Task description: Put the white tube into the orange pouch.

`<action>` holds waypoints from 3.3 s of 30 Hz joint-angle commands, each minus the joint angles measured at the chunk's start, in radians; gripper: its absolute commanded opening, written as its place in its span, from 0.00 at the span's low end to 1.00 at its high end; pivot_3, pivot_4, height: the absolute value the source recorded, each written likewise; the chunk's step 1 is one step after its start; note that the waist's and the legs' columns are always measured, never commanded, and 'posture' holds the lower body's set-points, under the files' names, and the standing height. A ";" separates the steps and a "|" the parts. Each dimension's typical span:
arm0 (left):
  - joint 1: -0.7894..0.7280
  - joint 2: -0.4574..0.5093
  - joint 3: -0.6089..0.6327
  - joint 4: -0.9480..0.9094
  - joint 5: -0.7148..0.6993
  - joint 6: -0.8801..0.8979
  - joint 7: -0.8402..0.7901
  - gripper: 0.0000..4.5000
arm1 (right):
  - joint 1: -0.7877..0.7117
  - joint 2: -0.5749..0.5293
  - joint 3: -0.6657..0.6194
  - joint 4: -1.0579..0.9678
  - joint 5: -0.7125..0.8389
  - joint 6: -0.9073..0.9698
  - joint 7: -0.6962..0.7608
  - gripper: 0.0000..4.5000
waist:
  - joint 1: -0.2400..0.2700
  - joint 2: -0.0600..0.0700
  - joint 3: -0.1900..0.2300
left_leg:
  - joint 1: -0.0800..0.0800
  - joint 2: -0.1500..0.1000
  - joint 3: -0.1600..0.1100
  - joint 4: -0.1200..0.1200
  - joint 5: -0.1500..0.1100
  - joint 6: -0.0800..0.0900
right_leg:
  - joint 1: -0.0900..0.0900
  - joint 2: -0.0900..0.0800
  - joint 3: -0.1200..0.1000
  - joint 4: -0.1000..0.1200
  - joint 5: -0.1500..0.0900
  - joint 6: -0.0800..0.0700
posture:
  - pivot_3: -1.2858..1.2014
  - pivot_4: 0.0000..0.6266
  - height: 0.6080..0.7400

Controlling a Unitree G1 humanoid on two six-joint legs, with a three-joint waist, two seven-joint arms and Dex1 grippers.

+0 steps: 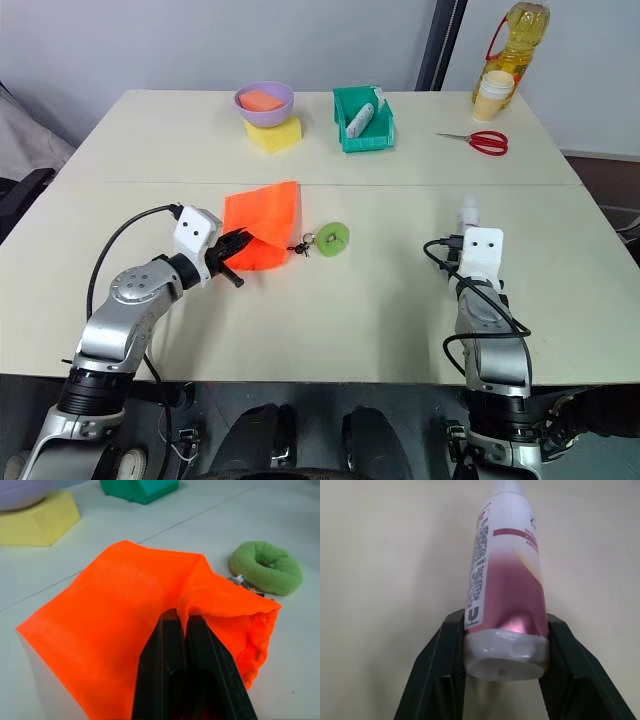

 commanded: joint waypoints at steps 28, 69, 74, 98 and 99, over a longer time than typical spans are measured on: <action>-0.117 0.072 0.100 0.088 -0.281 0.228 -0.202 0.00 | -0.147 -0.138 0.498 -0.252 0.160 0.144 0.580 0.38 | 0.004 -0.001 0.001 | 0.000 0.000 -0.001 0.000 0.000 0.000 | 0.001 0.000 0.000 -0.002 0.000 0.000 | 0.52 0.24 0.97; -0.063 0.120 0.123 -0.051 -0.305 0.294 -0.141 0.00 | -0.310 0.159 0.463 -0.103 0.122 0.283 0.408 0.99 | -0.001 -0.001 0.001 | -0.001 0.000 -0.001 -0.002 0.000 -0.001 | -0.001 -0.001 0.000 -0.001 0.000 -0.001 | 0.52 0.24 0.97; -0.036 0.167 0.175 0.028 -0.295 0.224 -0.168 0.00 | -0.234 0.001 0.439 -0.241 0.169 0.261 0.524 0.99 | -0.003 -0.001 0.001 | -0.001 0.000 -0.001 -0.002 0.000 -0.001 | -0.001 -0.001 0.000 -0.001 0.000 -0.001 | 0.52 0.24 0.97; 0.084 0.257 0.238 -0.051 -0.399 0.277 -0.291 0.87 | -0.409 -0.043 0.607 0.255 -0.217 -0.148 0.514 0.33 | -0.002 -0.001 0.001 | 0.000 0.000 -0.001 -0.002 0.000 -0.001 | -0.001 -0.001 0.000 -0.001 0.000 -0.001 | 0.52 0.24 0.97; 0.088 0.265 0.249 -0.051 -0.407 0.282 -0.295 0.87 | -0.409 -0.044 0.607 0.264 -0.227 -0.155 0.514 0.21 | -0.002 -0.001 0.001 | 0.000 0.000 -0.001 -0.002 0.000 -0.001 | -0.001 -0.001 0.000 -0.001 0.000 -0.001 | 0.52 0.24 0.97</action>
